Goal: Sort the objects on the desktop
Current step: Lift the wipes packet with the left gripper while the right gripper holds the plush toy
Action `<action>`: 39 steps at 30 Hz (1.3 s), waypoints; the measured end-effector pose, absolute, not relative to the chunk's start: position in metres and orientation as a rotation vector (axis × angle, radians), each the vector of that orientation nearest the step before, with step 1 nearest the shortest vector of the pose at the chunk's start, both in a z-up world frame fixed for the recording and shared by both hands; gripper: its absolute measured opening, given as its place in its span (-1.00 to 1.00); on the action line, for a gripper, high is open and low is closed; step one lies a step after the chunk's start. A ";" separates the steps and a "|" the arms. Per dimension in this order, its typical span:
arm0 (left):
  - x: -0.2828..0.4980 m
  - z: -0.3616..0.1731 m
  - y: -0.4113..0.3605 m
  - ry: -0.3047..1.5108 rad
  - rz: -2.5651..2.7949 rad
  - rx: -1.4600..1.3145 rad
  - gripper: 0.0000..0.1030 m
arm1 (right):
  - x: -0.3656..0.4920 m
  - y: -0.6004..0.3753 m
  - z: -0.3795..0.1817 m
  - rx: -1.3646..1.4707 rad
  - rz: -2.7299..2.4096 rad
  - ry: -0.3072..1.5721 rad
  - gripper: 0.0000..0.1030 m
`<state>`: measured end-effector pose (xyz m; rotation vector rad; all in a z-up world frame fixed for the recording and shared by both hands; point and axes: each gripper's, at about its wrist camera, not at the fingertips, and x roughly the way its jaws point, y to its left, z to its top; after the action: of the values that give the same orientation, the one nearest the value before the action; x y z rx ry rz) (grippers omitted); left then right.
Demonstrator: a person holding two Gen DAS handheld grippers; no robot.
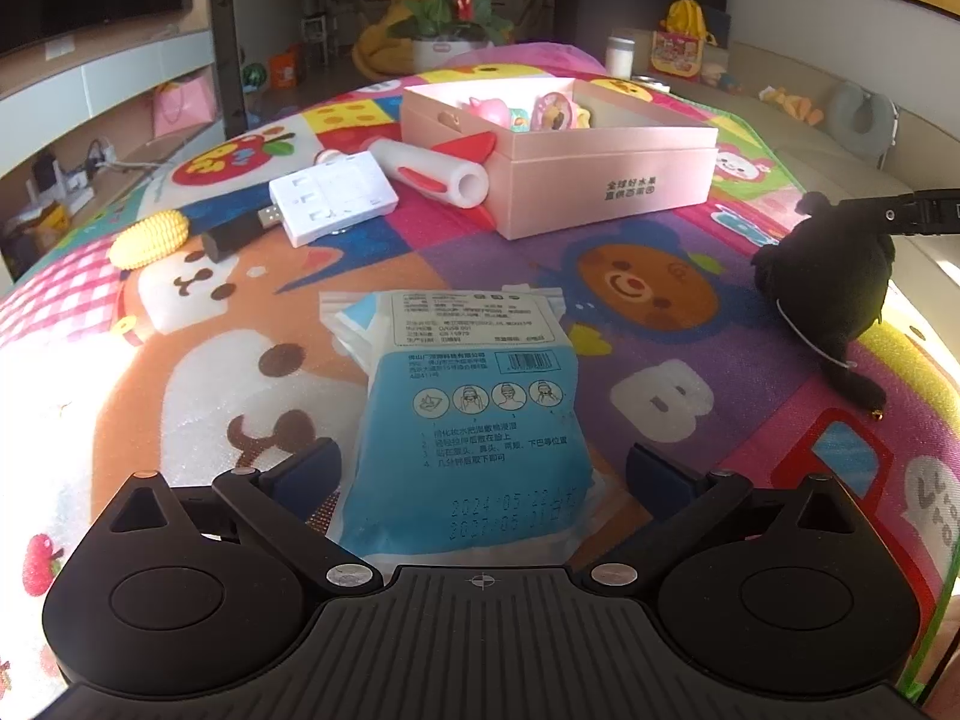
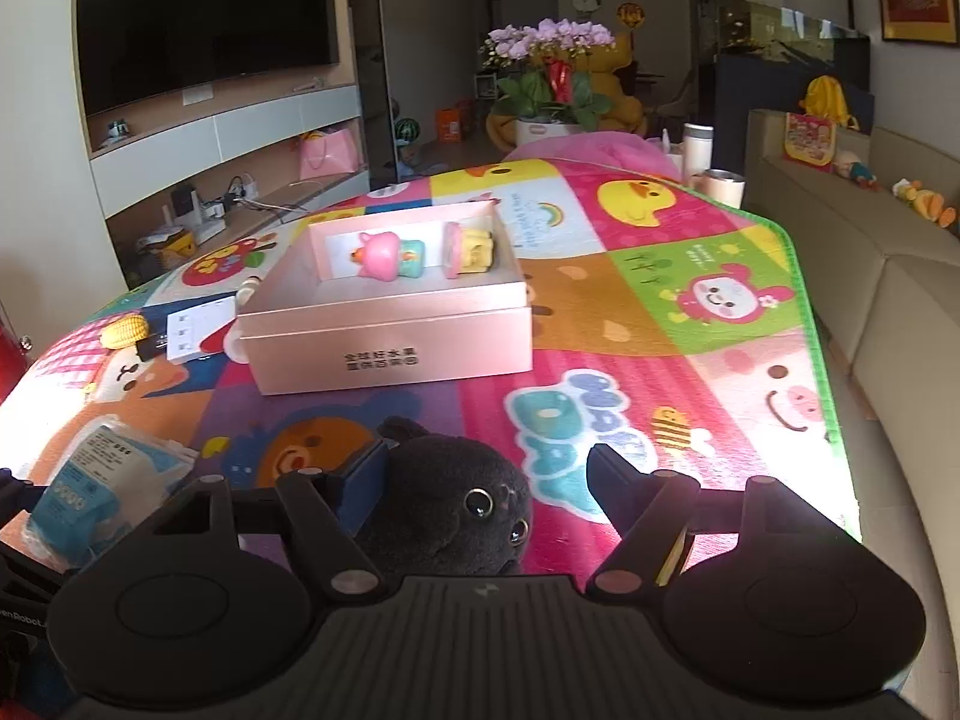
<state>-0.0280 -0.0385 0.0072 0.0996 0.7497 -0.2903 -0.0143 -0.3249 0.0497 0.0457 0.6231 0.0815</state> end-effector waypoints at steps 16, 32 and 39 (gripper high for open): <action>-0.028 0.007 -0.039 0.750 -0.291 0.099 1.00 | -0.025 -0.355 0.039 0.136 0.050 0.653 0.65; -0.021 0.019 -0.038 0.760 -0.284 0.036 1.00 | 0.020 -0.265 0.017 -0.012 0.248 0.688 0.41; -0.016 0.019 -0.052 0.754 -0.270 0.099 1.00 | 0.038 -0.275 0.030 0.050 0.254 0.677 0.29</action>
<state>-0.0157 -0.0519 0.0191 0.0991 0.7538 -0.2695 0.0382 -0.2749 0.0298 0.0501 0.6771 0.2537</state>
